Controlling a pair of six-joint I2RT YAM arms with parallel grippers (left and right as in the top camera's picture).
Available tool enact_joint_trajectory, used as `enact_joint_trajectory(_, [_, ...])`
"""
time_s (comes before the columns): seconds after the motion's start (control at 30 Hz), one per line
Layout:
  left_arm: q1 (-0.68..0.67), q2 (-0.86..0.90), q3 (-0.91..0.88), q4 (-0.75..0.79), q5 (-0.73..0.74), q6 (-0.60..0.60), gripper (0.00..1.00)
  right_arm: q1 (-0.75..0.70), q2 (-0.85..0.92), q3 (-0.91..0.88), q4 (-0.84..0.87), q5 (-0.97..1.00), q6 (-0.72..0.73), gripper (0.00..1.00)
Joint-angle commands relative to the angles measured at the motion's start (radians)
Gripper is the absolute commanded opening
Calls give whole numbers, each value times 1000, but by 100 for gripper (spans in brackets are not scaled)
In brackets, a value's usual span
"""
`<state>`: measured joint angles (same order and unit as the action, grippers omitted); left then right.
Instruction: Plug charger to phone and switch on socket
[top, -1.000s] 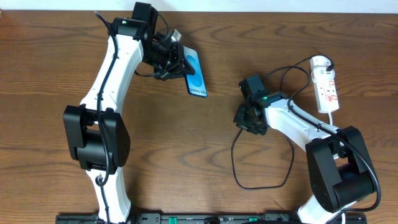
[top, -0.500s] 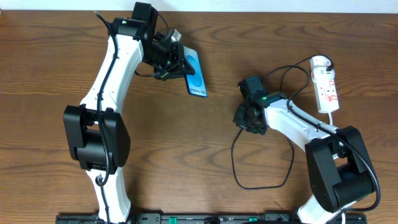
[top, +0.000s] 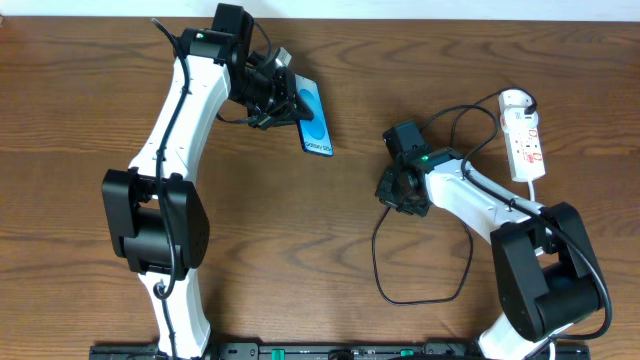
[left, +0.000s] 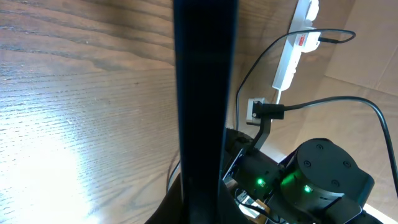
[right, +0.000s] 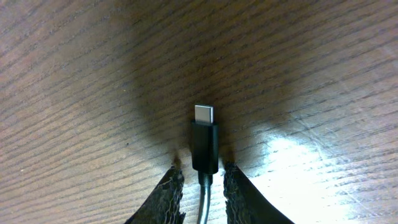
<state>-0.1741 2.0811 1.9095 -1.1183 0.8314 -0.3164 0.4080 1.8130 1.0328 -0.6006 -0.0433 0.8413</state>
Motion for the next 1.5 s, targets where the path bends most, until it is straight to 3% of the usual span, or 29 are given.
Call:
enact_joint_trajectory(0.0, [-2, -29, 6, -2, 16, 13, 7, 3, 36, -7, 0, 51, 11, 22])
enact_joint_trajectory(1.03, [-2, -29, 6, -2, 16, 13, 7, 4, 36, -8, -1, 7, 10, 19])
enact_joint_trajectory(1.47, [-2, -29, 6, -2, 16, 12, 7, 3, 36, -8, 0, 7, 11, 12])
